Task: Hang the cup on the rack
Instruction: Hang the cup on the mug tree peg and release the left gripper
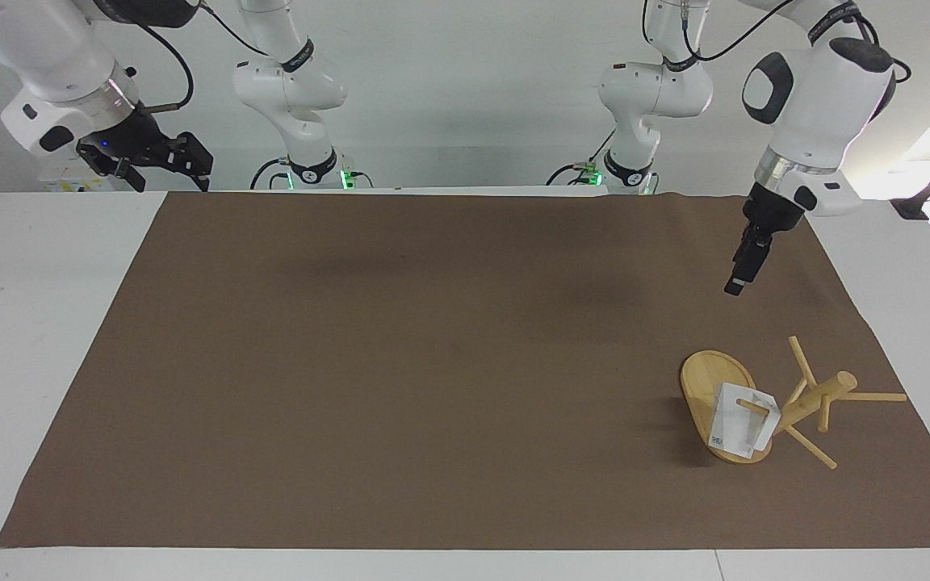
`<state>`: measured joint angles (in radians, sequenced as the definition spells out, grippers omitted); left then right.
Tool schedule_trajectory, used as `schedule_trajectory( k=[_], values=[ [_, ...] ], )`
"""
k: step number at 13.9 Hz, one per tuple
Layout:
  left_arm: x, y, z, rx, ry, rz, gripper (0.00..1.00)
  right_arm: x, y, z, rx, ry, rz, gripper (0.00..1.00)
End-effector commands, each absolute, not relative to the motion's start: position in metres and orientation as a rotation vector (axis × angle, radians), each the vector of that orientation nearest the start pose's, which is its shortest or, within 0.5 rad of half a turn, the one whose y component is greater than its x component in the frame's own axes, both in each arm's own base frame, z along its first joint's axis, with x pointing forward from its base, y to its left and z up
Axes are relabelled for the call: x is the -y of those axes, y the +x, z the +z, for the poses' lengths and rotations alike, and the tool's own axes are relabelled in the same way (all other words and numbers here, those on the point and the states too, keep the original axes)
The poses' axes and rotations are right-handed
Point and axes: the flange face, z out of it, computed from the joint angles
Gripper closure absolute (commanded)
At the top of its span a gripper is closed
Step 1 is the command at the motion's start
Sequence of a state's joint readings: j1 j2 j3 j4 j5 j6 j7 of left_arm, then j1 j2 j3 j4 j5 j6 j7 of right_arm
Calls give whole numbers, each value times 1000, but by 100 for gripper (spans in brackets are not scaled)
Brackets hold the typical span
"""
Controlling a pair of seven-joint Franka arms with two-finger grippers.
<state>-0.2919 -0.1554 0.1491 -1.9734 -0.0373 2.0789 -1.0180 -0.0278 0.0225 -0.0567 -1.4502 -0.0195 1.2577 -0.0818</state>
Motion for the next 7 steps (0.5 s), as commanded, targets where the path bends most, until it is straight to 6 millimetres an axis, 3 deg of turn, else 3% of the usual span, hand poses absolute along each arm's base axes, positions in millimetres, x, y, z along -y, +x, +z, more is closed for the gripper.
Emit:
schedule_trajectory(
  k=[1, 3, 5, 7],
  values=[
    [71, 543, 584, 1273, -2988, -268, 0, 48, 520, 641, -16, -3118, 342, 1],
    [68, 551, 595, 905, -3073, -270, 0, 48, 520, 641, -16, -3118, 344, 1],
    [59, 546, 601, 501, -3130, -187, 0, 47, 520, 641, -14, -3118, 344, 1],
    [47, 549, 617, 229, -3144, -169, 0, 47, 520, 641, -14, -3118, 344, 1]
  ],
)
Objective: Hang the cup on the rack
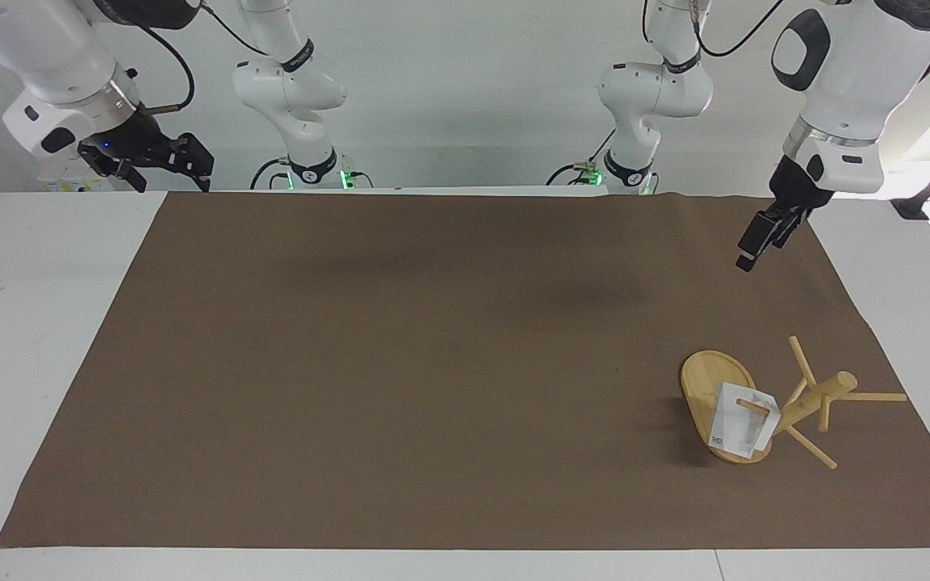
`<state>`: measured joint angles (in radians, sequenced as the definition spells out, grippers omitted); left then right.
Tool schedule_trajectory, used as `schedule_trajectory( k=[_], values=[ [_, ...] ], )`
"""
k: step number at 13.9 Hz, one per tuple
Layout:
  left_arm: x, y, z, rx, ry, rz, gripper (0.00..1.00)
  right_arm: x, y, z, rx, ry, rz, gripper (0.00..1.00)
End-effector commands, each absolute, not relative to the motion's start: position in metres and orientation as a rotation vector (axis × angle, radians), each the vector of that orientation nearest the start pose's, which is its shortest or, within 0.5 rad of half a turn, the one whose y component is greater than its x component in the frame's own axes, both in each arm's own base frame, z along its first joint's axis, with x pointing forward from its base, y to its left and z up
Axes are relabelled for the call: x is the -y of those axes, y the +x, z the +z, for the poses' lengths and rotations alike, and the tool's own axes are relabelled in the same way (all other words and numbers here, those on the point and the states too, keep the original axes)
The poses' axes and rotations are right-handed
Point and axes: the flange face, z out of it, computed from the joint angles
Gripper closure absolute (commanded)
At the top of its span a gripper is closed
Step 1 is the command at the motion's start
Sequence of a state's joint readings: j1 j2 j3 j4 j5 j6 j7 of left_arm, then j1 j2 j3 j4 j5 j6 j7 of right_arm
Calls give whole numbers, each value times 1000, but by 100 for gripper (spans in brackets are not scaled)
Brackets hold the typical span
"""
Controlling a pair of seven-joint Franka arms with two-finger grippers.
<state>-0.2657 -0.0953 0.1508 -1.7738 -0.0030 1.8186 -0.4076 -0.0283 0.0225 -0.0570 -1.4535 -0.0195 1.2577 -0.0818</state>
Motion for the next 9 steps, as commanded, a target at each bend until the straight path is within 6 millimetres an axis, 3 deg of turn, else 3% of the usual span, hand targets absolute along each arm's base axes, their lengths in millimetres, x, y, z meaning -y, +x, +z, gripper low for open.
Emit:
schedule_trajectory(
  k=[1, 3, 4, 9],
  values=[
    [45, 552, 623, 132, -3135, -107, 0, 47, 520, 641, -14, -3118, 344, 1],
    [12, 555, 639, -159, -3117, 57, 0, 48, 520, 641, -16, -3118, 344, 1],
    [3, 555, 645, -222, -3115, 97, 0, 48, 520, 641, -16, -3118, 344, 1],
    [6, 562, 644, -225, -3124, 34, 0, 47, 520, 641, -12, -3118, 342, 1]
  ],
)
